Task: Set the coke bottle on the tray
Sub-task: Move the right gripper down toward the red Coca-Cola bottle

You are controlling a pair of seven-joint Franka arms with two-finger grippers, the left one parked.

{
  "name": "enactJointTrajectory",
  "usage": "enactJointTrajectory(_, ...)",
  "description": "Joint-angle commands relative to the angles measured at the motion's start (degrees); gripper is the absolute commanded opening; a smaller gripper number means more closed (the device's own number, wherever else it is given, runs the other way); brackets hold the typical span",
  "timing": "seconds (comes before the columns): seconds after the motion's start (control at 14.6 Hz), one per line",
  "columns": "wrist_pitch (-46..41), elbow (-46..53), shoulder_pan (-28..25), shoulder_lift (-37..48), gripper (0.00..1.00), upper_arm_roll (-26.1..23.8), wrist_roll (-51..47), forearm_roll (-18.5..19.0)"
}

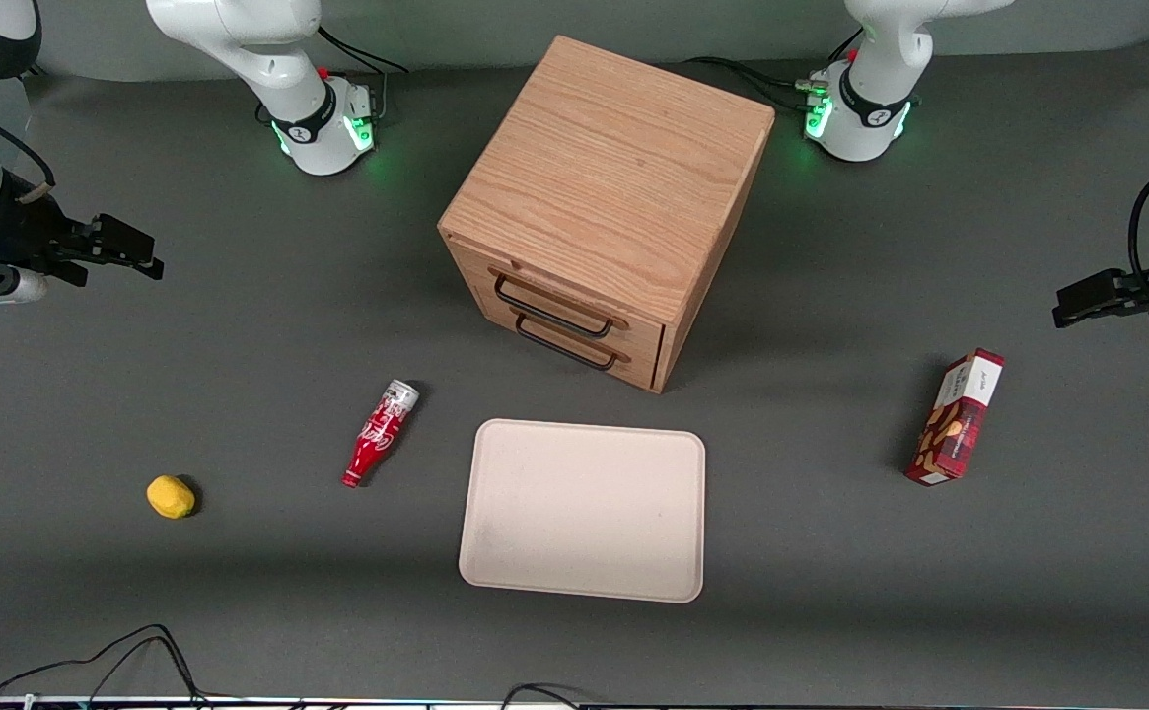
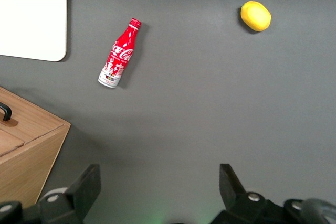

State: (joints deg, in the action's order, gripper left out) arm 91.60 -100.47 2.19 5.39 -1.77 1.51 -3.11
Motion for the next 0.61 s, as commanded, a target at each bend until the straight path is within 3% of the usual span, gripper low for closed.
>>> enactJointTrajectory(0.0,-1.42,1.94,1.15,-1.17,1.0,-0.87,-1.25,-1.28)
enactJointTrajectory(0.27,-3.09,3.69,0.09,-2.75,1.0,-0.95,-1.86,-0.67)
enactJointTrajectory(0.55,-2.13,5.19,-1.05,-9.23,1.0,-4.45,-12.48,-0.58)
